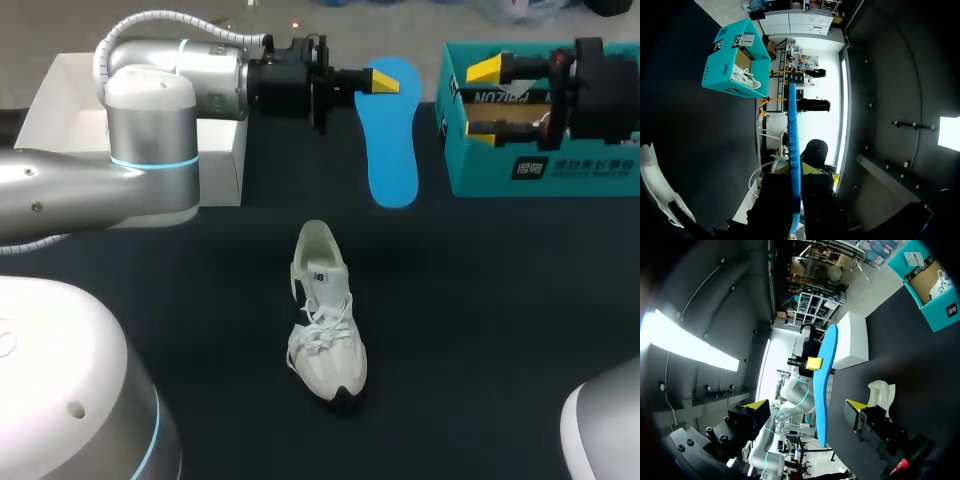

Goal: Take the shoe out of the shoebox, open the shoe tongue, remove and reinsert the insole, then place the shoe into the shoebox

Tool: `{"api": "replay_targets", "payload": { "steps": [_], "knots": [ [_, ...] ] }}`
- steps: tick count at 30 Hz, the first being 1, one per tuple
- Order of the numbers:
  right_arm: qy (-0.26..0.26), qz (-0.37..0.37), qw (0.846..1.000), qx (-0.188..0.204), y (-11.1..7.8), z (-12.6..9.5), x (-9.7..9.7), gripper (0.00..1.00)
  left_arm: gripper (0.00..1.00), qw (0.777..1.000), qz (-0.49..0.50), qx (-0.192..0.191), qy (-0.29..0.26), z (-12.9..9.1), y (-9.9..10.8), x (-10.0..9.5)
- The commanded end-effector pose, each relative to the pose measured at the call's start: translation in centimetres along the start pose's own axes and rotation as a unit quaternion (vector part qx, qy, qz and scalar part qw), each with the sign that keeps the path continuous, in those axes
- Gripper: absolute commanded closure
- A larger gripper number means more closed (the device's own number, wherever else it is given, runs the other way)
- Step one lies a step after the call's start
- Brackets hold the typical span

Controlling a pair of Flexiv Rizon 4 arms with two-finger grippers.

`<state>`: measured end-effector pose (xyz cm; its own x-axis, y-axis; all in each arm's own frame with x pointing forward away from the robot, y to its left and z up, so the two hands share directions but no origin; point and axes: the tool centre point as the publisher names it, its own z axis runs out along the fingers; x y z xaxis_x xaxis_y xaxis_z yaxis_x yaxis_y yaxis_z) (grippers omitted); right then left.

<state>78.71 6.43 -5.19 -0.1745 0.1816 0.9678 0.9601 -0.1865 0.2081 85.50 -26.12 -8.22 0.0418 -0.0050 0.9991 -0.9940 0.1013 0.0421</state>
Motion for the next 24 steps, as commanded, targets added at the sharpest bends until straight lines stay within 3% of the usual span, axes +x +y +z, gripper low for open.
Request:
{"api": "replay_targets", "payload": {
  "steps": [1, 10, 21, 23, 24],
  "knots": [
    [0.036, 0.001, 0.999, 0.016, 0.3, 0.13, -0.93, 0.0, 1.0, 1.0, 0.0, 0.0, -0.002, 0.0, 0.02, 0.0],
    [0.026, 0.004, 0.999, 0.048, 0.27, 0.49, -0.91, 0.0, 1.0, 1.0, 0.0, 0.0, -0.002, 0.0, 0.02, 0.0],
    [0.01, -0.007, 0.999, 0.031, 0.48, 0.59, -1.27, 0.0, 1.0, 1.0, 0.0, 0.0, -0.002, 0.0, 0.02, 0.0],
    [0.01, -0.007, 0.999, 0.031, 0.48, 0.59, -1.27, 0.0, 1.0, 0.992, 0.115, 0.031, -0.036, -0.05, -0.18, 0.1],
    [0.01, -0.007, 0.999, 0.031, 0.48, 0.59, -1.27, 0.0, 1.0, 0.985, 0.163, 0.049, -0.025, -0.11, -0.23, 0.43]
  ]
}}
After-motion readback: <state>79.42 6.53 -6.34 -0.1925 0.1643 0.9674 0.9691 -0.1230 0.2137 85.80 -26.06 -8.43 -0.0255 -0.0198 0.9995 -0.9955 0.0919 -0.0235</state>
